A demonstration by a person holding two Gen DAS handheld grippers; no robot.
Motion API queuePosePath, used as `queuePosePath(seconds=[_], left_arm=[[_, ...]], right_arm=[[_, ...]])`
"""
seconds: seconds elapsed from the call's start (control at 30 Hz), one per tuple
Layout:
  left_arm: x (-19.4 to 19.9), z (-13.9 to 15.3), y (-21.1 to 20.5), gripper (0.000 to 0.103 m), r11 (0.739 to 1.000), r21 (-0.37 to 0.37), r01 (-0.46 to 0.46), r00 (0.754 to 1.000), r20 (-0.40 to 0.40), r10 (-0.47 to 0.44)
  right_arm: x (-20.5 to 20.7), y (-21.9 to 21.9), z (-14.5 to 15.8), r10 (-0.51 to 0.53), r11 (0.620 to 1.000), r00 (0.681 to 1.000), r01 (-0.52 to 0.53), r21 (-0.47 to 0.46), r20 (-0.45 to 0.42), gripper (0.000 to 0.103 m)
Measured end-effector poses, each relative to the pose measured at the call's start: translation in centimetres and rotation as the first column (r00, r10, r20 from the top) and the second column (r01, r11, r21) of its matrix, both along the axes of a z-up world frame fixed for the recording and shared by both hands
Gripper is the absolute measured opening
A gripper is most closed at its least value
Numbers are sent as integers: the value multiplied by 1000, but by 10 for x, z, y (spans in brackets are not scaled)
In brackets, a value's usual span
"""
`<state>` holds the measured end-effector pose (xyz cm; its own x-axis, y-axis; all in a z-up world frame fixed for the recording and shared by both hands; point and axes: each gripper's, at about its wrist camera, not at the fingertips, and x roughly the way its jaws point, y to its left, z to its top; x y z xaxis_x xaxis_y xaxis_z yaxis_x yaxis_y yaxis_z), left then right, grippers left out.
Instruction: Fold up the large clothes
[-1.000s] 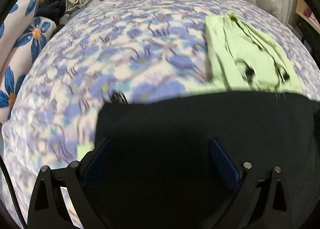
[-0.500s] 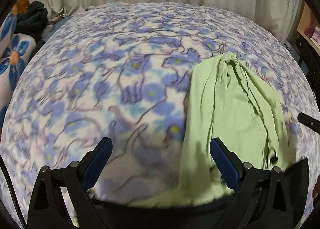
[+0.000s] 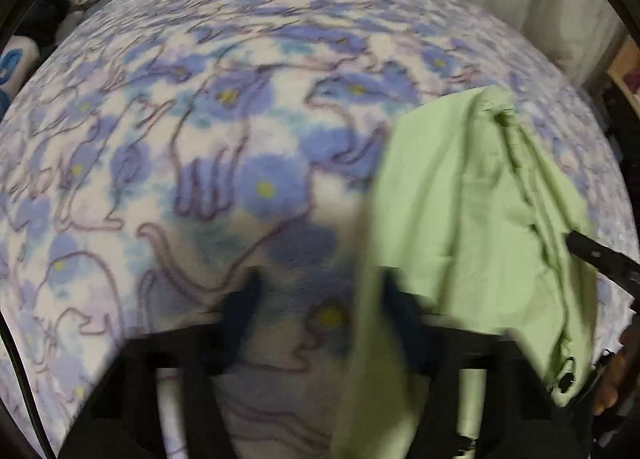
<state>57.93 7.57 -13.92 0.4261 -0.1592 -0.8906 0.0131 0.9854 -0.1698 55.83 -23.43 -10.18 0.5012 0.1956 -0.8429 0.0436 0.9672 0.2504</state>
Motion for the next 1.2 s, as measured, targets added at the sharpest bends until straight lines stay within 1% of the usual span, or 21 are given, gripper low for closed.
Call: queuePosePath(seconds=[0.03, 0.07, 0.1, 0.13, 0.2, 0.3, 0.37, 0.4, 0.43, 0.47, 0.57, 0.63, 0.67, 0.73, 0.77, 0.83, 0.87, 0.9, 1.0, 1.1, 1.2], left_arm=[[0, 1, -3, 2, 1000, -17, 7, 1000, -7, -7], [-2, 5, -8, 2, 1000, -2, 1, 1000, 5, -1], [-6, 11, -12, 1, 999, 32, -6, 1000, 30, 5], [-11, 18, -17, 1, 999, 51, -1, 999, 53, -1], [-23, 35, -18, 0, 998, 64, -13, 996, 88, 7], [-44, 63, -10, 0, 999, 42, -25, 991, 130, 19], [-66, 84, -3, 0, 999, 38, -9, 985, 173, 2], [-83, 96, 1, 0, 999, 33, 4, 981, 195, -11], [-98, 104, 7, 0, 1000, 18, 11, 978, 206, -15], [-115, 111, 12, 0, 1000, 2, 20, 977, 214, -20], [-165, 126, 26, 0, 998, -40, 44, 972, 233, -34], [-204, 128, 36, 0, 996, -65, 58, 971, 235, -41], [-216, 127, 39, 0, 995, -75, 63, 973, 225, -44], [-251, 116, 47, 1, 994, -88, 71, 980, 194, -53], [-265, 109, 48, 1, 994, -79, 73, 982, 181, -58], [-290, 89, 55, 2, 995, -65, 70, 990, 125, -62], [-300, 79, 57, 4, 996, -63, 58, 994, 94, -52], [-312, 66, 62, 6, 997, -56, 44, 998, 50, -41], [-342, 42, 71, 9, 999, -34, 13, 999, -32, -14], [-363, 31, 77, 12, 999, -33, 3, 997, -72, -5], [-385, 38, 78, 22, 999, -40, 11, 998, -68, -14]], right_arm=[[0, 3, 1, 20, 1000, 1000, -20, -7, 3, 17], [-1, 4, 4, 26, 1000, 1000, -26, -10, 12, 4], [-5, 5, 9, 28, 999, 999, -27, -20, 31, 4], [-9, 4, 15, 36, 999, 998, -35, -26, 54, 3], [-23, 2, 32, 51, 999, 993, -50, -13, 105, 2], [-53, -4, 60, 73, 997, 981, -77, 19, 183, 2], [-79, -7, 77, 92, 994, 967, -104, 37, 236, 2], [-97, -10, 87, 103, 991, 958, -122, 53, 269, 2], [-110, -11, 94, 112, 989, 950, -134, 57, 290, 2], [-132, -12, 103, 128, 985, 939, -158, 70, 321, 2], [-185, -14, 116, 155, 978, 917, -196, 75, 368, 2], [-219, -14, 118, 176, 973, 905, -219, 69, 387, 3], [-239, -15, 117, 184, 971, 902, -227, 67, 391, 6], [-269, -15, 110, 191, 974, 906, -223, 44, 378, 6], [-281, -14, 103, 197, 975, 912, -220, 26, 359, 10], [-300, -12, 87, 201, 978, 931, -211, -1, 306, 19], [-311, -13, 74, 192, 981, 947, -196, -12, 258, 21], [-319, -14, 64, 184, 983, 958, -186, -15, 218, 21], [-341, -21, 41, 152, 988, 980, -155, 11, 125, 21], [-365, -26, 37, 137, 989, 985, -141, 35, 101, 21], [-386, -26, 46, 146, 988, 984, -150, 37, 98, 21]])
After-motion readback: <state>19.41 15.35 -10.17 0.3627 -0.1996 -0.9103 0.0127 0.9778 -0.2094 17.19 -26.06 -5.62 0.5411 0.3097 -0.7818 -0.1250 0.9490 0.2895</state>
